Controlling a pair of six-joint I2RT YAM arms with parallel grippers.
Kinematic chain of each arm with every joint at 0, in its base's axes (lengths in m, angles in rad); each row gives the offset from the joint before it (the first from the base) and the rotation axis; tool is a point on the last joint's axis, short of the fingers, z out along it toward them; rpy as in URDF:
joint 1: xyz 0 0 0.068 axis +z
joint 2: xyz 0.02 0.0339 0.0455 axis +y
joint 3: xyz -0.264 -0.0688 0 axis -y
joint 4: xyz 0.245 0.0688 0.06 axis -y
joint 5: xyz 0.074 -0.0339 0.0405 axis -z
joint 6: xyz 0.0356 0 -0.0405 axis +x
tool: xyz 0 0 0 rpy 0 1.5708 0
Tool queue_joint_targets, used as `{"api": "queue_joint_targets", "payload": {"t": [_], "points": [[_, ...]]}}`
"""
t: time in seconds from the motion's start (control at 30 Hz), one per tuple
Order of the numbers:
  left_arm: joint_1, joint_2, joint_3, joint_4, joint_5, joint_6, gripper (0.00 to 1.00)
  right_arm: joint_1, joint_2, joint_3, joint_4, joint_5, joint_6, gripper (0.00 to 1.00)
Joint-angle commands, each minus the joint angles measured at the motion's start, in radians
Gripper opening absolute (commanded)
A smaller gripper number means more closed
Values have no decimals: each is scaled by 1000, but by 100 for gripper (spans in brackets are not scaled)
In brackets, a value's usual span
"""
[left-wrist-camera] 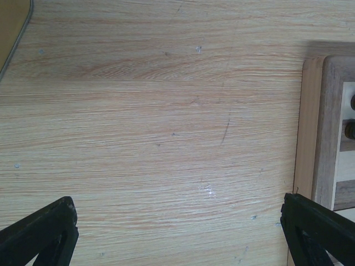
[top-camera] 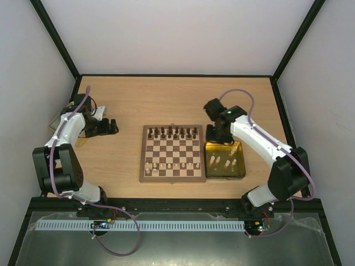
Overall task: Set up the chess pieces on the board
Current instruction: Pick up the chess piece from the storage box, then place the chess piece on the chessboard.
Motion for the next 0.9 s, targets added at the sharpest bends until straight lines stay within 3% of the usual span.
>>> {"api": "queue_joint_targets", "payload": {"t": [0.0,0.2,0.37,0.87], "points": [[-4,-13,-4,-4,16,-1,100,209,-2,106,-127,3,115,4],[-6,-18,-4,-4,16,-2,99,483,117,271,-156,-13,207,2],[-6,-24,-3,-4,16,-3,99,623,249,381,-151,-44,208,2],[-6,-54,-11,-1,6,-3,100,670,415,350,4,-148,176,2]]}}
